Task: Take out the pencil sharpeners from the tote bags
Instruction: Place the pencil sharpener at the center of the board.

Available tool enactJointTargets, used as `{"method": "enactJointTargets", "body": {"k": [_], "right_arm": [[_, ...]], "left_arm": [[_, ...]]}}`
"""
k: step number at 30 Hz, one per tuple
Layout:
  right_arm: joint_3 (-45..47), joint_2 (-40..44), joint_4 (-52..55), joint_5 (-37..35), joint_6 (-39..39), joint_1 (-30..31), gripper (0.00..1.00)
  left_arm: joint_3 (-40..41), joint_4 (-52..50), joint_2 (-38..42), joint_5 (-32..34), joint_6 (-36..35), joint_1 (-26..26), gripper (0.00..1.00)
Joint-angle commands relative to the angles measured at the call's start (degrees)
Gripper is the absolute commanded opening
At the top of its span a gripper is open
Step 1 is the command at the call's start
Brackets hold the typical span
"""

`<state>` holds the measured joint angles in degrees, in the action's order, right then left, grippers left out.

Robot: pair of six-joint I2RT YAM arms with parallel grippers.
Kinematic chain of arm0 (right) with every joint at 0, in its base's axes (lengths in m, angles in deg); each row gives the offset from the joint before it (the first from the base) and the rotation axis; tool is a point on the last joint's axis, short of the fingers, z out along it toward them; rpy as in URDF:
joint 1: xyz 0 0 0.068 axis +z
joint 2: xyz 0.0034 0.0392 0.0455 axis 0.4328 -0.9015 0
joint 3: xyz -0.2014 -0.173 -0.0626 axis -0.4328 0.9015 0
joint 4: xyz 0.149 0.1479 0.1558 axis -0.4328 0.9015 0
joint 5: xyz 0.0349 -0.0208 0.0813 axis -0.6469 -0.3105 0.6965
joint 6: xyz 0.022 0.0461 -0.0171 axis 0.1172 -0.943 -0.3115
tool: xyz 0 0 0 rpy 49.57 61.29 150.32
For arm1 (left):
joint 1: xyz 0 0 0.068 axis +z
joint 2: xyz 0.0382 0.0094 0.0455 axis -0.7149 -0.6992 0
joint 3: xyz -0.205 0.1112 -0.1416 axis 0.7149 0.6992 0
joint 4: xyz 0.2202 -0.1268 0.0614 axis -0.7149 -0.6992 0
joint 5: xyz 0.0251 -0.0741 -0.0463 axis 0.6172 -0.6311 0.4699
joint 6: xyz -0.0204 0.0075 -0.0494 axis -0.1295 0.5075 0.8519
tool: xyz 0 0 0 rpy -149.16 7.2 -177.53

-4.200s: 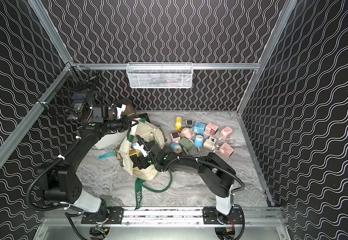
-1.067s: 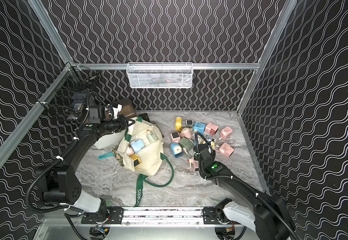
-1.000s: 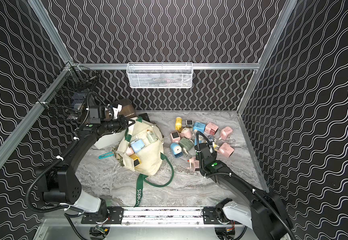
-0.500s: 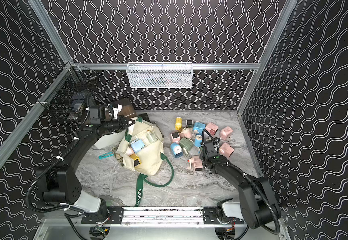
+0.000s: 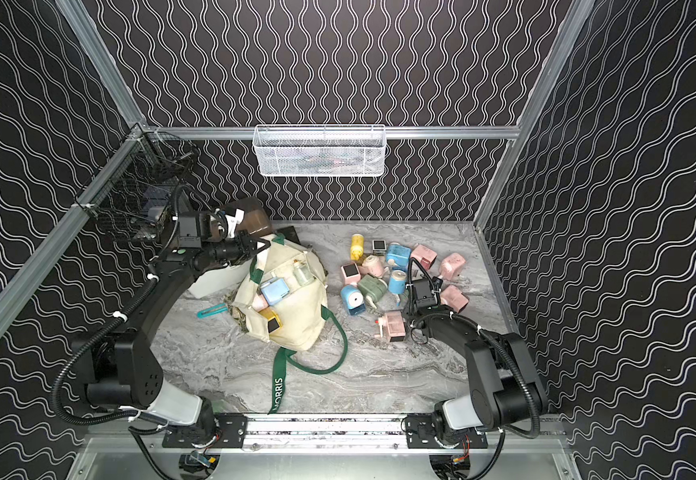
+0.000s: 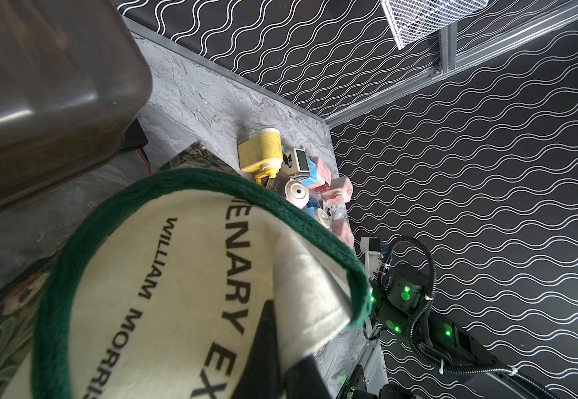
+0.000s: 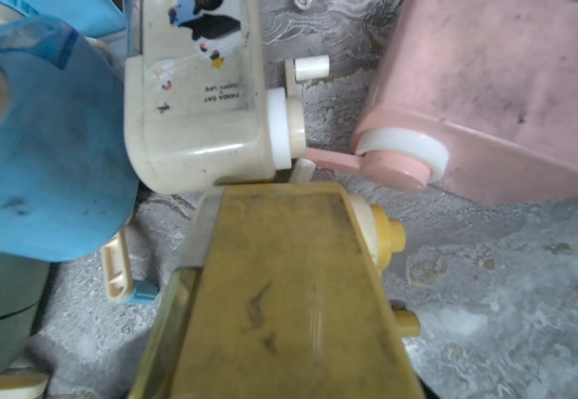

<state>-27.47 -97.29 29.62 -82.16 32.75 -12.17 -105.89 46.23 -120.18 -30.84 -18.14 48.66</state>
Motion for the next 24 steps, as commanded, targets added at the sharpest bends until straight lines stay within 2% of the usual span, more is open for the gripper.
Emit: {"method": "enactJointTargets", "body": {"k": [1, 6, 13, 16, 20, 22, 24], "right_arm": [[-0.5, 0.2, 0.2, 1.5, -0.8, -0.1, 0.75], [0.2, 3.6, 1.0, 2.5, -0.4, -0.1, 0.85], [1.7, 11.5, 2.0, 2.1, -0.1, 1.1, 0.87], [2.2, 16.0, 1.3, -0.4, 1.1, 4.7, 0.87], [4.6, 24.7, -4.1, -3.6, 5.7, 14.1, 0.84], [5.8, 27.9, -7.1, -2.5, 7.9, 17.5, 0.81], [6.8, 30.0, -10.7, 1.7, 9.9, 20.1, 0.78]], "left_arm": [[0.1, 0.4, 0.9, -0.7, -0.1, -0.1, 0.00], [-0.1, 0.3, 0.8, -0.7, -0.1, -0.1, 0.00], [-0.1, 0.2, 0.9, -0.5, -0.2, -0.1, 0.00], [-0.2, 0.1, 0.8, -0.5, -0.4, -0.1, 0.00], [-0.2, 0.1, 0.9, -0.5, -0.4, -0.1, 0.00], [-0.2, 0.1, 0.9, -0.4, -0.4, -0.1, 0.00], [-0.3, 0.0, 0.7, -0.4, -0.4, -0.1, 0.00]]}}
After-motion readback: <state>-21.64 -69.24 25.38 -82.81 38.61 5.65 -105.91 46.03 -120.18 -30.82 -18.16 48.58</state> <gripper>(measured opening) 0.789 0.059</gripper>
